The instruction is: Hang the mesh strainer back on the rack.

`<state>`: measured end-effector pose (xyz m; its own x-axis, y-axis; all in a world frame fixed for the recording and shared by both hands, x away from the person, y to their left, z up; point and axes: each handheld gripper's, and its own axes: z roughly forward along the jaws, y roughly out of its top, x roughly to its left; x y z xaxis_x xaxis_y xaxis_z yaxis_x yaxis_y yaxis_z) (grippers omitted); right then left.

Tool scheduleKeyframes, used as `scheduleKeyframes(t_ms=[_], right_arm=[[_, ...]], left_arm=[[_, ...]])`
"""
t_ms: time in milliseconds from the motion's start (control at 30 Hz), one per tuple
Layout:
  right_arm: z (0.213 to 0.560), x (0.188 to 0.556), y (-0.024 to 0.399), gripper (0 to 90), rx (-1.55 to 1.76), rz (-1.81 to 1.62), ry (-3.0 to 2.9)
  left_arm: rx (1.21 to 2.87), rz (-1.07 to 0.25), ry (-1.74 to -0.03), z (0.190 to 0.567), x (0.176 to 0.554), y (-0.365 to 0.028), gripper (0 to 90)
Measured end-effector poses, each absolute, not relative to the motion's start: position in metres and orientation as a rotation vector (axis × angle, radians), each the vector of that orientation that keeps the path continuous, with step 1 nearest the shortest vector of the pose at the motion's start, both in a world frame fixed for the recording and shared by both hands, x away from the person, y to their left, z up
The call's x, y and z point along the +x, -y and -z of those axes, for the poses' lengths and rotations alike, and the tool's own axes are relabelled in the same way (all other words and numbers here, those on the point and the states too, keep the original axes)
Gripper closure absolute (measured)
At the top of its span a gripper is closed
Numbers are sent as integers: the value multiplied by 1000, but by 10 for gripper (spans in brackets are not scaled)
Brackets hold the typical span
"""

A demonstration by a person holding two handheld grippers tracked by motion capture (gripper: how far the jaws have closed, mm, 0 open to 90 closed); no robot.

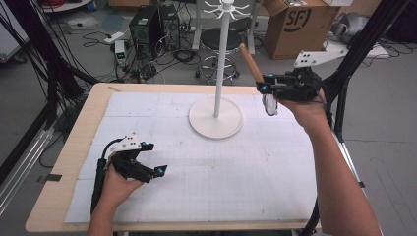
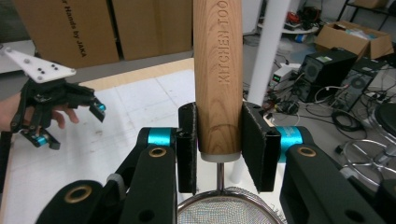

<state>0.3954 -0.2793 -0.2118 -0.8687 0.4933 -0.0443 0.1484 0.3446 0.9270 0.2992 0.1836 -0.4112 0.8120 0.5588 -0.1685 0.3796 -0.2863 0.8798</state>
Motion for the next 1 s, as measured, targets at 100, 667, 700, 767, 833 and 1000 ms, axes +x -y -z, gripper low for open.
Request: scheduleKeyframes(t_ms=[100,667,700,767,833,1000], right_arm=[[206,403,282,687,598,-1544,-2273],[161,423,279,687,619,-1478,-2220],[159,425,280,687,627,-1478,-2216],[157,429,281,686,639,-1466,-2211],[155,432,281,687,659,-1457,-2209],[156,440,285,687,688,-1449,-2198]], left_arm=[[1915,-205,-708,412,300,-184,16],[1927,-202,-705,413,300,-179,16],[1928,-202,-700,413,300,-180,17],[1924,-205,-701,413,300,-181,16],[1921,-202,-701,413,300,-181,16],[1925,-202,-698,413,300,-182,16]])
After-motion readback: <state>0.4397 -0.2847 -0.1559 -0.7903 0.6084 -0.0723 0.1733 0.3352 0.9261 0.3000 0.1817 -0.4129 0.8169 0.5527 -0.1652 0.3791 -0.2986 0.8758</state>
